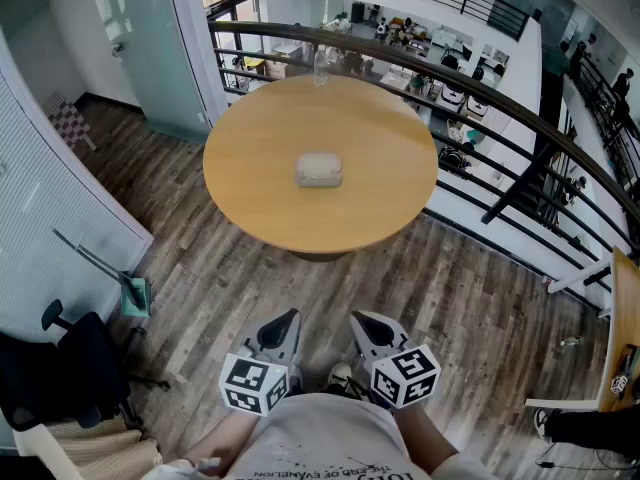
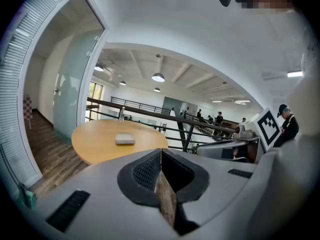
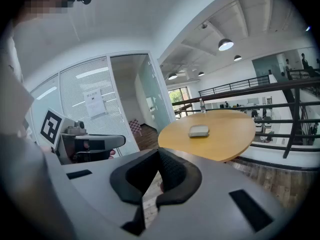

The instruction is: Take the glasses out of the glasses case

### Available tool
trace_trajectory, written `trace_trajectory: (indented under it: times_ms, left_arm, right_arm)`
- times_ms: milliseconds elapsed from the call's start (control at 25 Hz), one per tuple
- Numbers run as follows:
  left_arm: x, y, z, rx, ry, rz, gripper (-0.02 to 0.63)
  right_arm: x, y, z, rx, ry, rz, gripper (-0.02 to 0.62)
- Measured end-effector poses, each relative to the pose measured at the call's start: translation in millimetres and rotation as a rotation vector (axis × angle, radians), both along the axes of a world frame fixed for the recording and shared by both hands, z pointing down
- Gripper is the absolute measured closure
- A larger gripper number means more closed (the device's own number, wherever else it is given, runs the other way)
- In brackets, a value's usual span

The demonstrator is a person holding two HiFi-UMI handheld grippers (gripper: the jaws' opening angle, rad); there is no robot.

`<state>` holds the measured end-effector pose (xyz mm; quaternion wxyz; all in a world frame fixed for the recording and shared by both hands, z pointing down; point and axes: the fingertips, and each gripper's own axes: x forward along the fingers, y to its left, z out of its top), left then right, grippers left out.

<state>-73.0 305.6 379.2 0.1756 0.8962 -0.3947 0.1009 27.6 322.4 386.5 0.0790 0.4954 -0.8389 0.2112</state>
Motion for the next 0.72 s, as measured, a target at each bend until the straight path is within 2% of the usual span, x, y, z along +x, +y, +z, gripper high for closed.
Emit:
trace_trajectory:
  times_ms: [400, 720]
  left_arm:
    - [13.4, -7.6, -4.9, 0.004, 0.001, -0.024, 0.581]
    - [38.0, -6.6, -6.6, 0.011, -0.002, -0.038, 0.581]
  right_arm:
    - [16.5, -1.8, -3.2, 0.003, -0.005, 0.002, 0.571]
    - [36.1, -2.2, -11.9, 0.067, 0.007, -0.040, 0.569]
